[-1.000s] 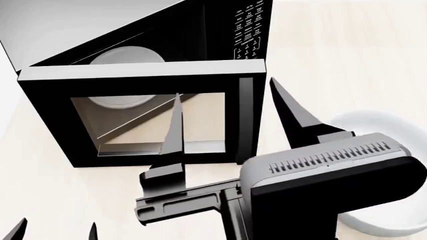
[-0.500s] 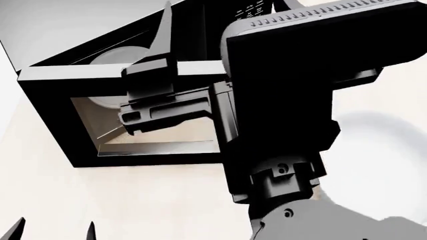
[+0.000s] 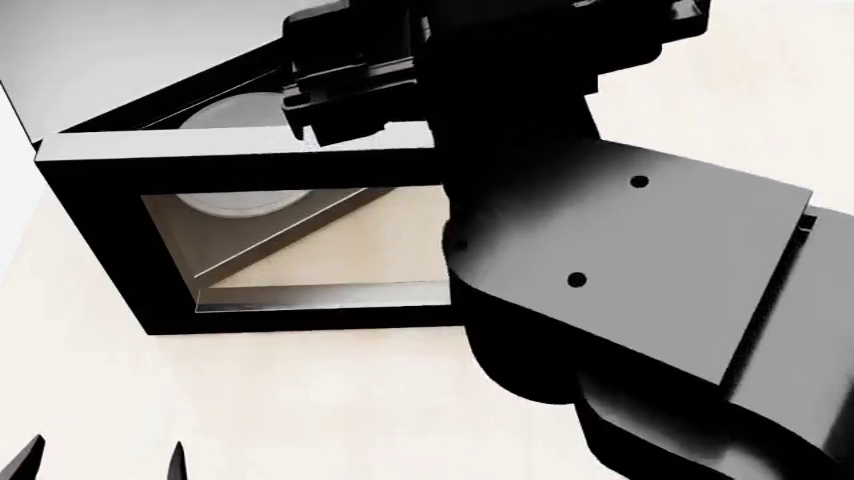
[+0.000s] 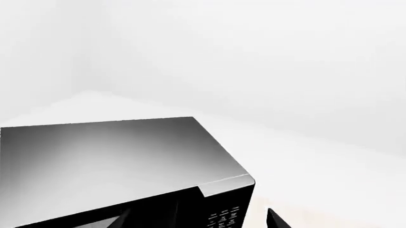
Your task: Open the microwave.
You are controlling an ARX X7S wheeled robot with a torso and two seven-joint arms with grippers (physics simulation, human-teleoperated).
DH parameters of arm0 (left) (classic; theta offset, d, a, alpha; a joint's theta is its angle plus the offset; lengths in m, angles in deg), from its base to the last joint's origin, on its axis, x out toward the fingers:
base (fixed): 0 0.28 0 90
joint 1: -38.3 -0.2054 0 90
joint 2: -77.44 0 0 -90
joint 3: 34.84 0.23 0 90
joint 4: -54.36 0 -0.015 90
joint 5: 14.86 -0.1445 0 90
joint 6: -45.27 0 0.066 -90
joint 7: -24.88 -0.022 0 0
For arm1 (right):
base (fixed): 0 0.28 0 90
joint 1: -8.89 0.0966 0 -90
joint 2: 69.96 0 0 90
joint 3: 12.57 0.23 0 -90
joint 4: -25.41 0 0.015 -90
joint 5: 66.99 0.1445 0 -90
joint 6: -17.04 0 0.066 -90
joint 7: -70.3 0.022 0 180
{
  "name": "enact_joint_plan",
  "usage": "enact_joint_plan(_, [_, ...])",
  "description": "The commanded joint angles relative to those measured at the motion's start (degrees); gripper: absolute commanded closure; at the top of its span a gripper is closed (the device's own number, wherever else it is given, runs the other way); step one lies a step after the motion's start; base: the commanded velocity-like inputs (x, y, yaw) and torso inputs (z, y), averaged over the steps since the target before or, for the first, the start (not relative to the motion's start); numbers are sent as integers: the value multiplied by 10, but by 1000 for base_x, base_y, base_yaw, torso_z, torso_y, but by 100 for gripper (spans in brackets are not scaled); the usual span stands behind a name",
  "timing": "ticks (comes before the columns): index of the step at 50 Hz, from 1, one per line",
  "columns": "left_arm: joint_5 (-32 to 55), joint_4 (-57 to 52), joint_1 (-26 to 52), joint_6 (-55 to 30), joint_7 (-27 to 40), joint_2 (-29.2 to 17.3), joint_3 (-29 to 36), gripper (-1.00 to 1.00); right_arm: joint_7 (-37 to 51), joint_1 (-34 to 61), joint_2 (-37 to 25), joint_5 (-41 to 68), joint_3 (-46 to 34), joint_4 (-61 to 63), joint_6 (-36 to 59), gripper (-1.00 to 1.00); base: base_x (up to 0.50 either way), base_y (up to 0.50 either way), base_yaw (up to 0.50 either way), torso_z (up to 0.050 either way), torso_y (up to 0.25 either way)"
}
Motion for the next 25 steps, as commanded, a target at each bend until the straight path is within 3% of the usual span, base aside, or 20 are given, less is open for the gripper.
enact_joint_plan(1, [2, -2, -1, 0, 1, -2, 0, -100, -5, 46, 22, -3, -31, -87, 41, -100, 0, 0, 0, 0, 0])
enact_joint_plan(25, [7, 1, 4, 0, 1, -4, 4, -100, -82, 71, 47, -75, -103, -242, 1, -100, 0, 0, 0, 0, 0])
